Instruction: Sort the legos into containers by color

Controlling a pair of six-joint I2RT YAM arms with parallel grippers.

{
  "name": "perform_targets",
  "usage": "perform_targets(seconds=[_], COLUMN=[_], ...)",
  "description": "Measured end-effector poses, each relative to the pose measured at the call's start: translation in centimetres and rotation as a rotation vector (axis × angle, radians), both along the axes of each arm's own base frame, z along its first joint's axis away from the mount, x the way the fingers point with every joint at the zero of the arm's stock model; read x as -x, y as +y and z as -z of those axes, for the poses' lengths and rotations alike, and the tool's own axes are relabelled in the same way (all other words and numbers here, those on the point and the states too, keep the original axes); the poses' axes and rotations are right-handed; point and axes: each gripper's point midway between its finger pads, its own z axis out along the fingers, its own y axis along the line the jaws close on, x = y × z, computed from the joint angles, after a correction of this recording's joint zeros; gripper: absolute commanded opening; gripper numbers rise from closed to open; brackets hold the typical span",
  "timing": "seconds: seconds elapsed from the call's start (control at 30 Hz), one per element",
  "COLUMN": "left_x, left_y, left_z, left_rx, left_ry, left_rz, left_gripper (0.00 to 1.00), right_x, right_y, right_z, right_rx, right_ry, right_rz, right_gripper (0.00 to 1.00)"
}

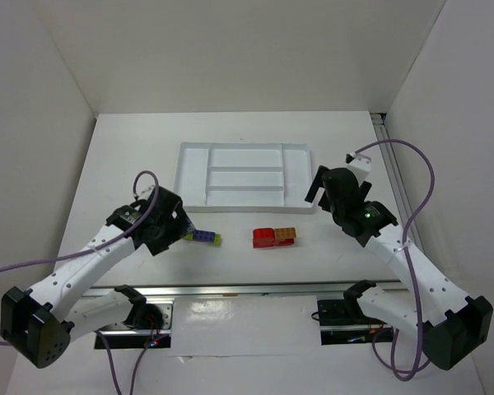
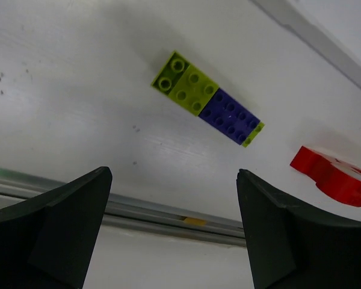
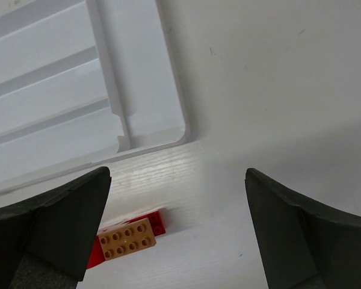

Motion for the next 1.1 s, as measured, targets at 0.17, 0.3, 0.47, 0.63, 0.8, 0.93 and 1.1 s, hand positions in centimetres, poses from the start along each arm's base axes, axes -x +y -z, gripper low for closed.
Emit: perform_targets(seconds=[0.17, 0.3, 0.47, 0.63, 0.8, 0.93, 1.1], left_x=[1.7, 1.2, -0.3, -1.8, -2.5, -2.5, -3.0], left_y=[-0.6, -0.8, -2.3, -3.5, -3.8, -3.8, -4.3], left_z=[1.3, 1.9, 2.5, 1.6, 3.2, 4.8, 5.6], left_rx=[0.052, 0.053, 0.036, 0.054, 0.018, -0.021, -0.027], left_ry=[0.039, 0.058, 0.100, 0.095, 0.147, 0.196, 0.218], left_rz=[-0.090, -0.154, -0.204, -0.274, -0.343, -0.360, -0.373], left_gripper=[0.94, 0.93, 0.94, 0.97, 0.91, 0.96, 0.93], right_x=[0.2, 0.2, 0.2, 0.3, 0.4, 0.5, 0.6], right_y=[0.2, 0.5, 0.6, 0.7, 0.9, 0.9, 1.0], right_z=[0.0, 0.0, 0.1, 0.0, -0.1, 0.2, 0.5], right_rx=[-0.017, -0.019, -0.018, -0.027, -0.033, -0.028, -0.023], right_ry=[-0.029, -0.027, -0.022, -0.029, -0.031, -0.022, -0.014], right_rz=[-0.023, -0.040, -0.052, -0.059, -0.070, -0.078, -0.092], right_gripper=[1.00, 1.00, 1.00, 1.00, 1.00, 1.00, 1.00])
